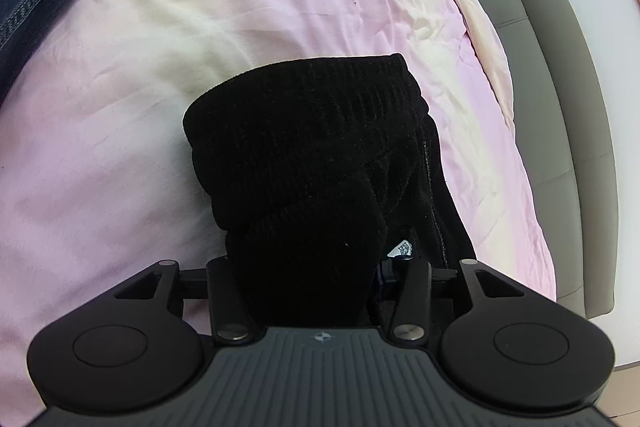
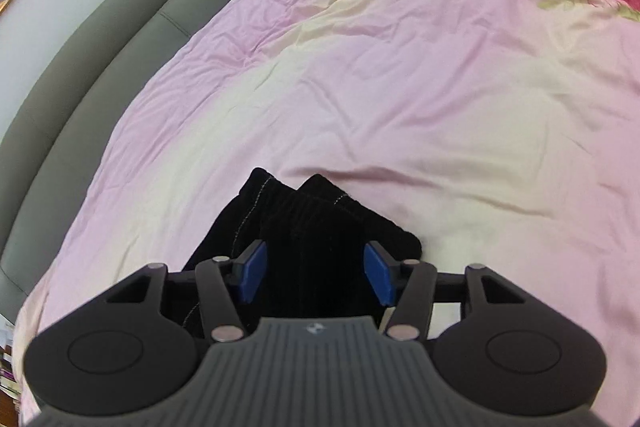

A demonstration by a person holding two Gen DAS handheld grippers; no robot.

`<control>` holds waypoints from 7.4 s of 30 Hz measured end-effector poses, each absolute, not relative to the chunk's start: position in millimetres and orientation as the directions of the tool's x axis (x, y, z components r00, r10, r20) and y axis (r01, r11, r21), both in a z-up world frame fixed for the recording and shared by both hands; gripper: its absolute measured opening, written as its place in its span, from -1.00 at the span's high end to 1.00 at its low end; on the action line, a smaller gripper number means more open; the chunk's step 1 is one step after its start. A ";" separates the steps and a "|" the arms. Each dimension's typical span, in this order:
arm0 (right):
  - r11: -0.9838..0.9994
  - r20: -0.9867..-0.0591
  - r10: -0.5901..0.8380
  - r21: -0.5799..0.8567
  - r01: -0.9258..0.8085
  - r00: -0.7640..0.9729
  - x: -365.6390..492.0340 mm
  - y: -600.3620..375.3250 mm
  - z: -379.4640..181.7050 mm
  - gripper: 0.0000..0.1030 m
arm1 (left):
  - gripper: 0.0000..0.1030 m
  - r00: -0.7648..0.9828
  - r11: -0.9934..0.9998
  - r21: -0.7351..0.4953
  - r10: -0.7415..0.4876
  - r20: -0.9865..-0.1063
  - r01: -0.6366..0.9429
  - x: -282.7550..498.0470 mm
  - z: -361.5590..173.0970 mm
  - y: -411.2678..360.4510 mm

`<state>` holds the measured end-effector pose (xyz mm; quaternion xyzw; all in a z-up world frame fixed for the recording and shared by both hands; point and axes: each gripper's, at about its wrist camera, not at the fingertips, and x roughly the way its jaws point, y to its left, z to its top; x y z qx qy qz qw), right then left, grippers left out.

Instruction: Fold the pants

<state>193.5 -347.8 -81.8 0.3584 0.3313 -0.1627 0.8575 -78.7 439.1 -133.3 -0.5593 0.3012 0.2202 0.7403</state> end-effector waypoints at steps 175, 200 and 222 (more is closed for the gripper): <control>0.574 -0.594 0.681 0.069 -0.816 0.429 29.4 177.3 -35.3 0.13 | -0.86 0.641 0.595 -0.540 -0.055 -0.766 -0.595 -122.7 -88.8 391.3; 0.464 -0.791 0.567 0.077 -0.883 0.229 57.0 232.8 -98.2 0.05 | -0.86 0.764 0.253 -0.730 0.066 -0.642 -0.635 -139.0 -126.0 411.9; 0.683 -0.638 0.682 0.382 -0.622 0.357 54.0 38.9 -50.9 0.07 | 0.25 0.854 0.931 -0.056 0.306 -0.421 -0.362 -93.4 -27.3 266.4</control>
